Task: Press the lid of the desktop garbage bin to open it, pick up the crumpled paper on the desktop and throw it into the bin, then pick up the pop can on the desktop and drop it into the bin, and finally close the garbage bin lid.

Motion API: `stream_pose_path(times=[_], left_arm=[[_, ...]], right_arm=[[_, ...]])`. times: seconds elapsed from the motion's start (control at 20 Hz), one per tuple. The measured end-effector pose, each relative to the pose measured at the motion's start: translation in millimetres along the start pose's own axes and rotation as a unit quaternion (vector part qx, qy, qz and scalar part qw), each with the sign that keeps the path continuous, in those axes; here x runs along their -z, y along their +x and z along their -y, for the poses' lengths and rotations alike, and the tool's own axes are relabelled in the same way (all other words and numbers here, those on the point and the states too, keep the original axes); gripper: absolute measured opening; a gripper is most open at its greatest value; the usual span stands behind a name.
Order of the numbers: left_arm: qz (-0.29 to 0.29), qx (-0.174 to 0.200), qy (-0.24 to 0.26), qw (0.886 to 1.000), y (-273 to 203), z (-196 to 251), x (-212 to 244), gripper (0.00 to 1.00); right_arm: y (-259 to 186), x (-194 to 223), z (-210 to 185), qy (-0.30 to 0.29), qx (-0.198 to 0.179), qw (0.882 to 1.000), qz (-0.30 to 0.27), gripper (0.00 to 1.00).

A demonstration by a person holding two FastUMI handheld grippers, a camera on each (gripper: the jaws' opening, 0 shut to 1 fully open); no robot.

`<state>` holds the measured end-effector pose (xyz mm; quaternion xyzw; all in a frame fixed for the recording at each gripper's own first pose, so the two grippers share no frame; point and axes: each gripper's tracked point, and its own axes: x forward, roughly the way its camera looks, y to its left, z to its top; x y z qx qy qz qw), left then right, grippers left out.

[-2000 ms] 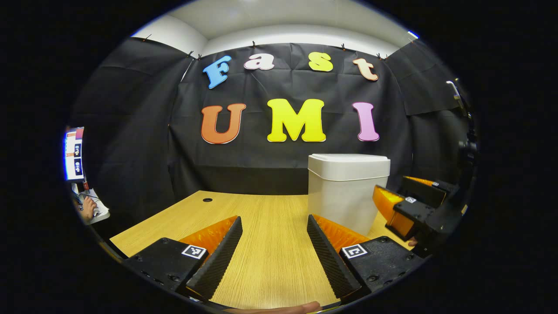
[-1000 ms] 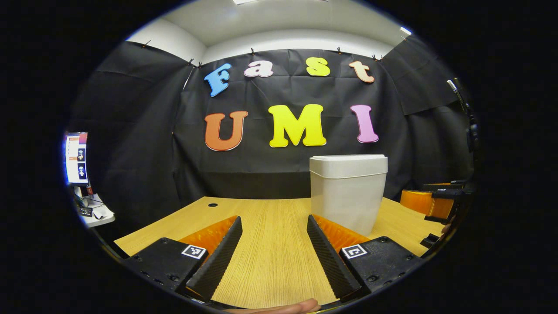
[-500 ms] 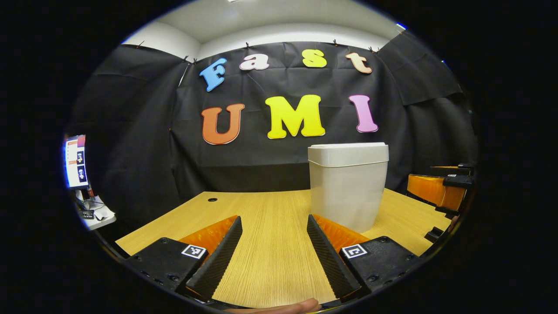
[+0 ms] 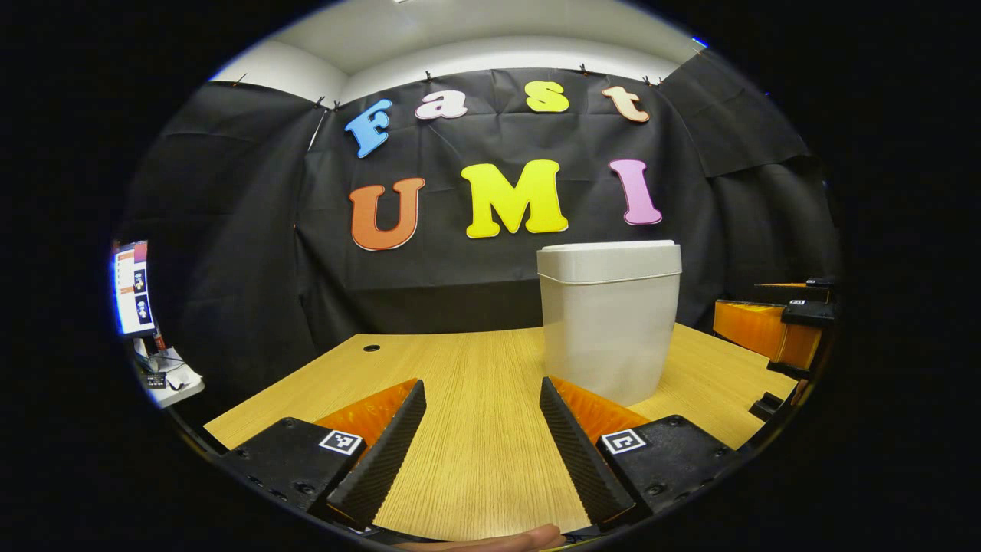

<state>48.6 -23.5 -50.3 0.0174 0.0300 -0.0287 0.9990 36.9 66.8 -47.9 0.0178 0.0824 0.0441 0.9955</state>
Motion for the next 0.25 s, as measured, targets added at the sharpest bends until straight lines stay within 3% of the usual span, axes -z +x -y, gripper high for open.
stream_pose_path(times=[0.25], left_arm=[[0.003,-0.004,-0.002,1.0,0.2,-3.2,-1.5,0.98]], right_arm=[[-0.6,-4.0,-4.7,-0.002,0.003,1.0,0.011,0.96]])
